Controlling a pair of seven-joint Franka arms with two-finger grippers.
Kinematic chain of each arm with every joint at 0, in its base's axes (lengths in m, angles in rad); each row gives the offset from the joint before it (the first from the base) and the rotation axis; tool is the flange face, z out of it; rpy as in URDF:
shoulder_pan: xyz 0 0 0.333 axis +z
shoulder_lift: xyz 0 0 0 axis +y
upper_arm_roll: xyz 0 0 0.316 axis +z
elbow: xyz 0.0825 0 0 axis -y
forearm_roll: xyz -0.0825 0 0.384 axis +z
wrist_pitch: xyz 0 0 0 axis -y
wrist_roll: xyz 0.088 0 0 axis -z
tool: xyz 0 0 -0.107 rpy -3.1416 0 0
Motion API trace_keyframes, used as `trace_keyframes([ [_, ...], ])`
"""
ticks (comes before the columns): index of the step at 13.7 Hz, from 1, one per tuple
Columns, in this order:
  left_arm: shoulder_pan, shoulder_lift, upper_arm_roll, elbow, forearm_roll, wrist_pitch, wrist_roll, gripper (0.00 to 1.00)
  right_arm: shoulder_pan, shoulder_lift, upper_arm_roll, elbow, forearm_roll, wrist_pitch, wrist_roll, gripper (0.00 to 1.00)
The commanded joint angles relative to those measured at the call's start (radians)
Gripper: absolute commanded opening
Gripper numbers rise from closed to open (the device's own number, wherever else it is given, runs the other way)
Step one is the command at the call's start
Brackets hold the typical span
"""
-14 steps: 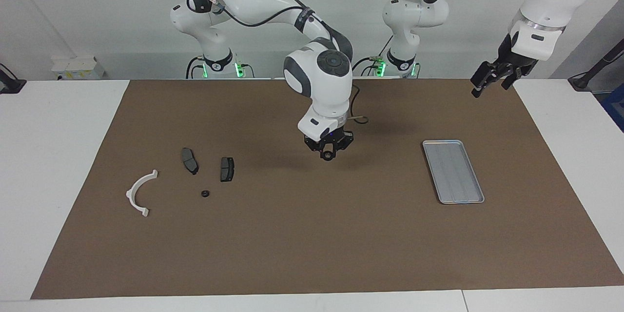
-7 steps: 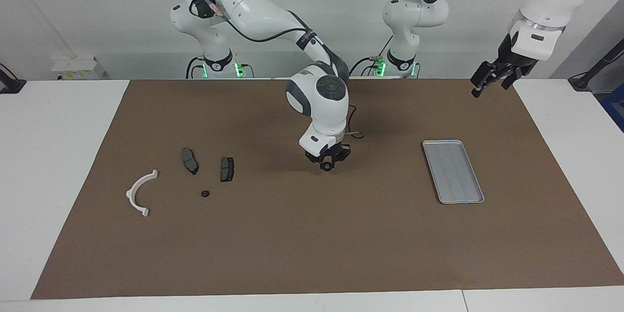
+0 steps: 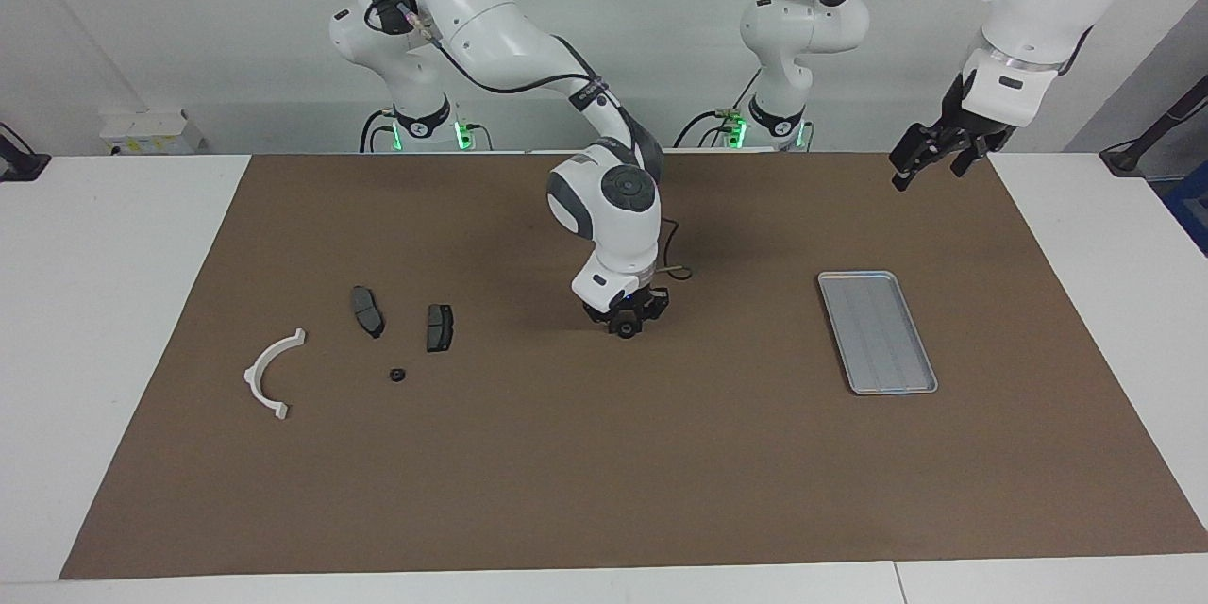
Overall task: Pick bearing gear from pile to tray
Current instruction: 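Carry the bearing to mid-table with the right gripper and release it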
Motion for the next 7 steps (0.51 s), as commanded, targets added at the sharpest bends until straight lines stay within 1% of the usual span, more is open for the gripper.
trace_keyframes([
  [1, -0.031, -0.042, 0.001, -0.071, -0.065, 0.065, -0.168, 1.00, -0.075, -0.032, 0.004, 0.104, -0.030, -0.127, -0.056, 1.00],
  [2, -0.063, -0.030, 0.001, -0.072, -0.071, 0.089, -0.252, 1.00, -0.125, -0.053, 0.004, 0.115, -0.027, -0.145, -0.119, 1.00],
  [4, -0.154, 0.034, 0.001, -0.054, -0.081, 0.132, -0.407, 1.00, -0.248, -0.103, 0.012, 0.120, -0.013, -0.176, -0.299, 1.00],
  [5, -0.203, 0.085, 0.001, -0.025, -0.081, 0.152, -0.481, 1.00, -0.302, -0.121, 0.012, 0.121, -0.012, -0.182, -0.399, 1.00],
  [6, -0.244, 0.152, 0.001, 0.022, -0.084, 0.161, -0.551, 1.00, -0.354, -0.133, 0.012, 0.121, -0.012, -0.199, -0.481, 1.00],
  [7, -0.287, 0.253, 0.002, 0.094, -0.097, 0.167, -0.631, 1.00, -0.395, -0.136, 0.012, 0.118, -0.012, -0.217, -0.551, 1.00],
])
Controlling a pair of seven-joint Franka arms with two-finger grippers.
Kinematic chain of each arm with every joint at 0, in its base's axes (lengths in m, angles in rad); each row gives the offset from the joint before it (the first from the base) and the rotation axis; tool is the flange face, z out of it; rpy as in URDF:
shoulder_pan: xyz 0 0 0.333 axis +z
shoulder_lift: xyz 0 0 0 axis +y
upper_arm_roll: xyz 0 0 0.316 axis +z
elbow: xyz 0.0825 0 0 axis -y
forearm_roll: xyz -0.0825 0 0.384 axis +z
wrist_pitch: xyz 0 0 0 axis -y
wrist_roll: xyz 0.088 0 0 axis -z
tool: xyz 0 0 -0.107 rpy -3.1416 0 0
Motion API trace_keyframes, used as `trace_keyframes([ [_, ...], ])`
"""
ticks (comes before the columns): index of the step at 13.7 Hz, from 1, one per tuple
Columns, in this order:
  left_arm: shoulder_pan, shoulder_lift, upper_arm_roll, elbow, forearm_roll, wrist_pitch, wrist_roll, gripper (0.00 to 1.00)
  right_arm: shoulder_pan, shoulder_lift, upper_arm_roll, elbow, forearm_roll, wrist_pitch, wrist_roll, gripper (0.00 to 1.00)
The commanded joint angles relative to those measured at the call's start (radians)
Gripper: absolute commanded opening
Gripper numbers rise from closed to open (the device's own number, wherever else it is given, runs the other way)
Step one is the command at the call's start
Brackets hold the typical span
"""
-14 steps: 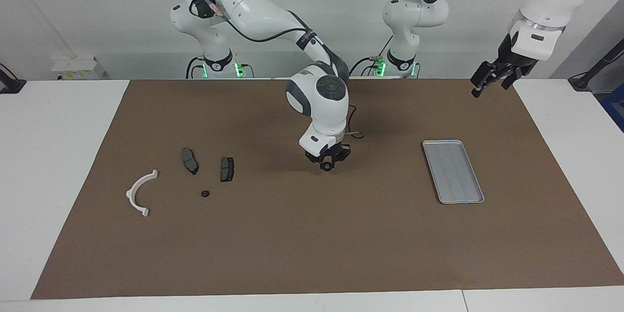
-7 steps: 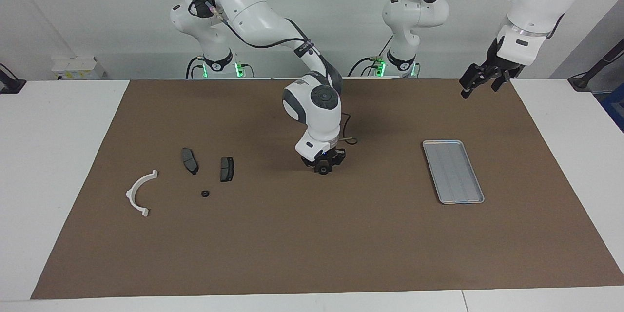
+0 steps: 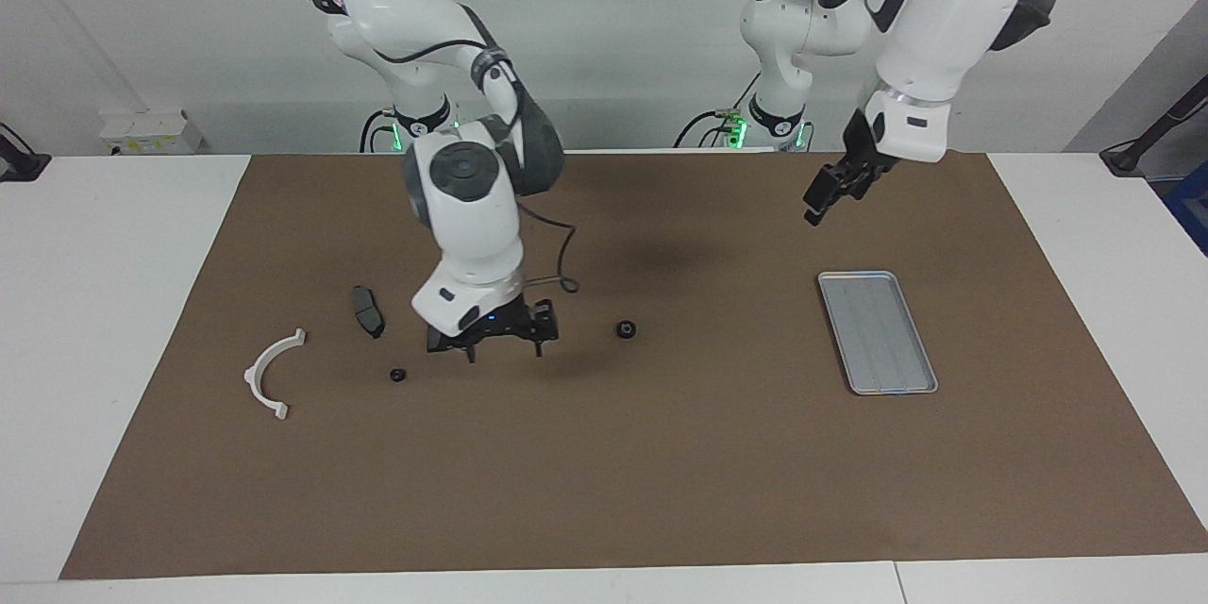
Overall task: Pick bearing gear from pile to tray
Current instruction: 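Grasp the bearing with the left gripper while the right gripper hovers nearby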
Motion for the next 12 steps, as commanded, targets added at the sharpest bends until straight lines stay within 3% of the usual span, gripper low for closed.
trace_keyframes([
  [1, -0.085, 0.245, 0.011, 0.216, -0.030, 0.017, -0.174, 1.00, -0.096, -0.017, 0.021, -0.022, 0.005, -0.032, -0.165, 1.00],
  [5, -0.191, 0.546, 0.019, 0.447, -0.032, 0.047, -0.379, 1.00, -0.184, -0.087, 0.021, -0.201, 0.006, 0.032, -0.242, 1.00],
  [7, -0.221, 0.539, 0.013, 0.349, -0.035, 0.177, -0.405, 1.00, -0.198, -0.124, 0.021, -0.315, 0.006, 0.127, -0.241, 1.00],
  [9, -0.272, 0.530, 0.013, 0.249, -0.038, 0.282, -0.405, 1.00, -0.201, -0.133, 0.021, -0.360, 0.005, 0.160, -0.242, 1.00],
  [12, -0.293, 0.524, 0.013, 0.182, -0.035, 0.302, -0.405, 1.00, -0.213, -0.133, 0.019, -0.413, 0.005, 0.216, -0.244, 1.00],
])
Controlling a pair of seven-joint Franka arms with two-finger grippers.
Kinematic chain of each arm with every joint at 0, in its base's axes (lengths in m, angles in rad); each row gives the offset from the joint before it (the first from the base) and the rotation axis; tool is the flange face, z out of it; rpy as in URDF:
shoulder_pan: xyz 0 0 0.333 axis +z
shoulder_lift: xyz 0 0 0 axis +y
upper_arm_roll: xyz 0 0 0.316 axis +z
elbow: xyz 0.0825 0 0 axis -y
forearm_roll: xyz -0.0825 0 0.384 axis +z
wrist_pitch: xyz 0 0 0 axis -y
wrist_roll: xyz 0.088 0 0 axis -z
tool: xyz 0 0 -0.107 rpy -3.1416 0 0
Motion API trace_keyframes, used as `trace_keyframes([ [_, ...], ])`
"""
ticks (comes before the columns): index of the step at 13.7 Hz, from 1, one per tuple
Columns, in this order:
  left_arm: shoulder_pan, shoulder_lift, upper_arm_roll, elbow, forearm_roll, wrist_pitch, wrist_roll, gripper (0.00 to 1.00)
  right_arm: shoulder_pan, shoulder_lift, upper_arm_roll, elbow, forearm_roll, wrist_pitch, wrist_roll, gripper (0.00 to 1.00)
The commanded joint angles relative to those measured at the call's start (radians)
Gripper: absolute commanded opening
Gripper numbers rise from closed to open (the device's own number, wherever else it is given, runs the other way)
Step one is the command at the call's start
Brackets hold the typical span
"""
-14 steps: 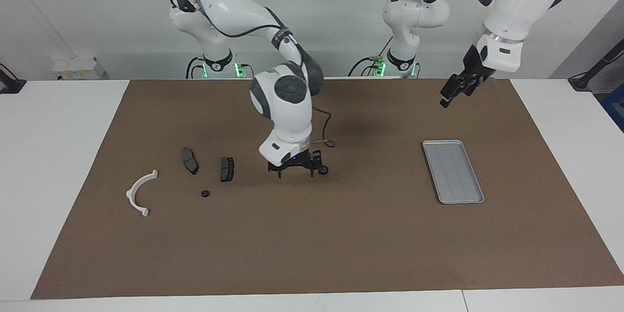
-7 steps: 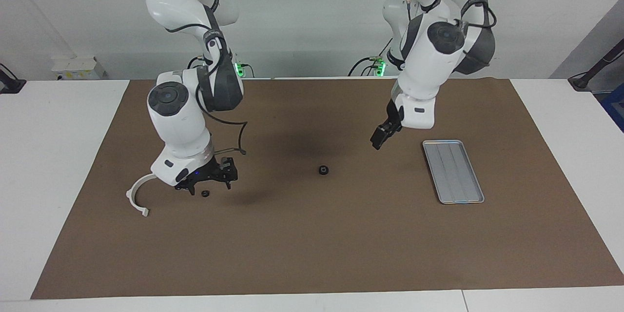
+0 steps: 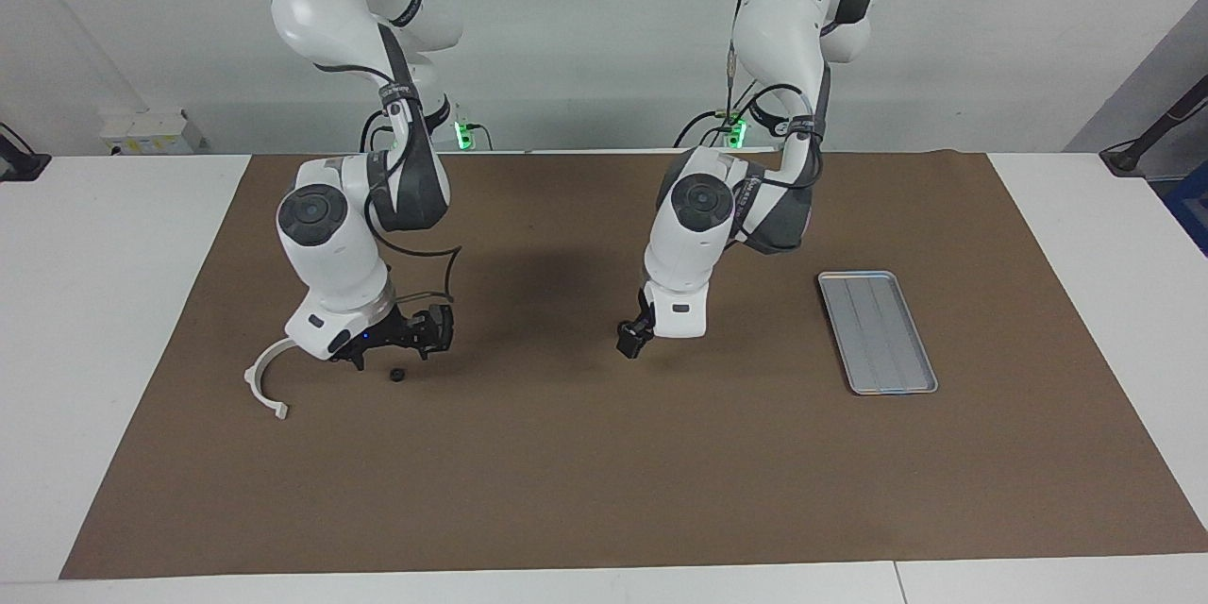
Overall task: Pick bearing gear from pile to tray
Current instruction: 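Grasp the bearing with the left gripper while the right gripper hovers nearby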
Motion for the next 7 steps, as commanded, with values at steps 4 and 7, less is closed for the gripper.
trace_keyframes([
  [4, -0.058, -0.038, 0.017, -0.148, -0.016, 0.124, -0.010, 1.00, -0.053, -0.022, 0.016, -0.119, 0.005, 0.135, -0.051, 1.00],
  [7, -0.071, -0.027, 0.017, -0.139, -0.017, 0.113, -0.019, 0.96, -0.053, -0.005, 0.016, -0.124, 0.003, 0.138, -0.049, 1.00],
])
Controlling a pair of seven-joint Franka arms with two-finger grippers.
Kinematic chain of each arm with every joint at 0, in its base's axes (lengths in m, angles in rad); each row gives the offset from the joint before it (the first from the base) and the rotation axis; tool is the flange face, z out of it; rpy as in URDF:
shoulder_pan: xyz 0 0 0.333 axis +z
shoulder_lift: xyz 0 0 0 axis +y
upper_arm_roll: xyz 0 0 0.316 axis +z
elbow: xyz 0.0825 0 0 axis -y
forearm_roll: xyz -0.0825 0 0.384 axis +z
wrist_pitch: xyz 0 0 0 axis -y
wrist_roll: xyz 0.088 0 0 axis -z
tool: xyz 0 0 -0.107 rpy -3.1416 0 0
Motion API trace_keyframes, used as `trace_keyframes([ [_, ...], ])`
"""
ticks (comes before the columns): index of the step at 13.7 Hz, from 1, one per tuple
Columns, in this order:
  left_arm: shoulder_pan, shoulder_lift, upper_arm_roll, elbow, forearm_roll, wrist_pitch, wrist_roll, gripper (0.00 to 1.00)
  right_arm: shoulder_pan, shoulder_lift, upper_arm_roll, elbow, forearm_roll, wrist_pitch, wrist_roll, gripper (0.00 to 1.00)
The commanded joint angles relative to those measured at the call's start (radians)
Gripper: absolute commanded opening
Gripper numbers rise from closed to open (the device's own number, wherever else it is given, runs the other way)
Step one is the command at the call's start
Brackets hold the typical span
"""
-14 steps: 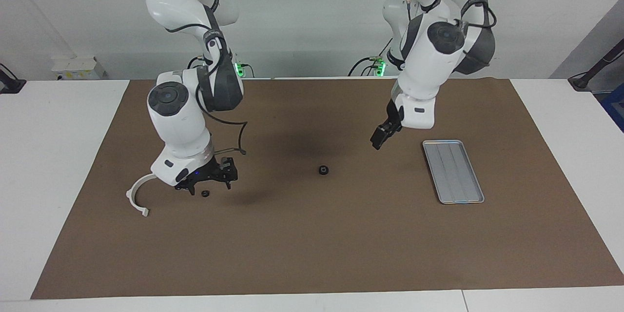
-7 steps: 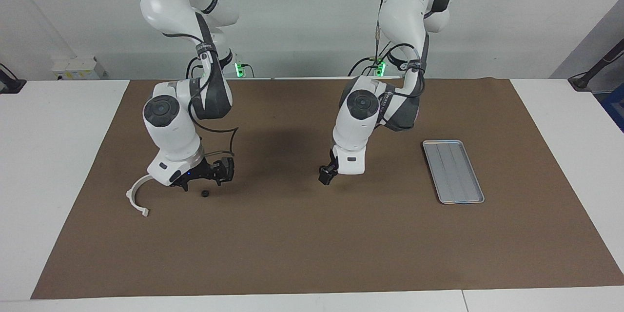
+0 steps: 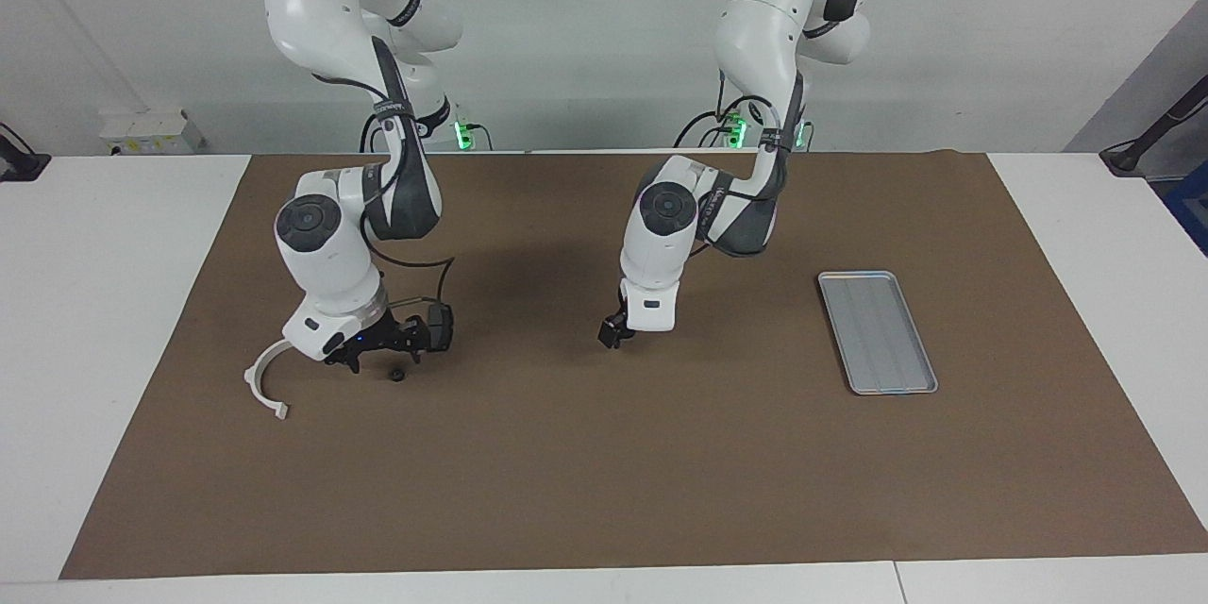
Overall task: Pick bearing gear from pile to tray
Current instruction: 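Grasp the bearing with the left gripper while the right gripper hovers nearby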
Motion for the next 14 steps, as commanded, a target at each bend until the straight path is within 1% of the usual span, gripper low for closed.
trace_keyframes([
  [1, -0.017, -0.023, 0.017, -0.027, -0.017, 0.010, -0.016, 0.81, -0.017, 0.003, 0.016, -0.025, 0.003, 0.043, -0.026, 1.00],
  [2, -0.017, -0.023, 0.017, -0.027, -0.017, 0.011, -0.014, 0.63, -0.016, 0.010, 0.016, -0.031, 0.003, 0.074, -0.023, 1.00],
  [3, -0.017, -0.023, 0.017, -0.029, -0.015, 0.020, -0.014, 0.47, -0.014, 0.015, 0.016, -0.039, 0.003, 0.083, -0.020, 1.00],
  [4, -0.015, -0.023, 0.017, -0.029, -0.012, 0.030, -0.014, 0.41, -0.011, 0.023, 0.016, -0.040, 0.003, 0.100, -0.018, 1.00],
  [10, -0.029, -0.021, 0.019, -0.044, -0.009, 0.057, -0.022, 0.39, -0.014, 0.032, 0.016, -0.054, 0.003, 0.103, -0.024, 0.99],
  [11, -0.031, -0.021, 0.020, -0.052, -0.009, 0.065, -0.025, 0.39, -0.014, 0.029, 0.016, -0.060, 0.003, 0.102, -0.026, 0.92],
  [12, -0.031, -0.021, 0.020, -0.052, -0.008, 0.065, -0.027, 0.39, -0.014, 0.027, 0.016, -0.066, 0.003, 0.100, -0.026, 0.76],
  [13, -0.031, -0.021, 0.020, -0.052, -0.008, 0.062, -0.028, 0.35, -0.016, 0.026, 0.016, -0.071, 0.003, 0.101, -0.026, 0.58],
  [14, -0.031, -0.021, 0.020, -0.052, -0.008, 0.062, -0.028, 0.22, -0.016, 0.024, 0.016, -0.074, 0.003, 0.100, -0.026, 0.36],
])
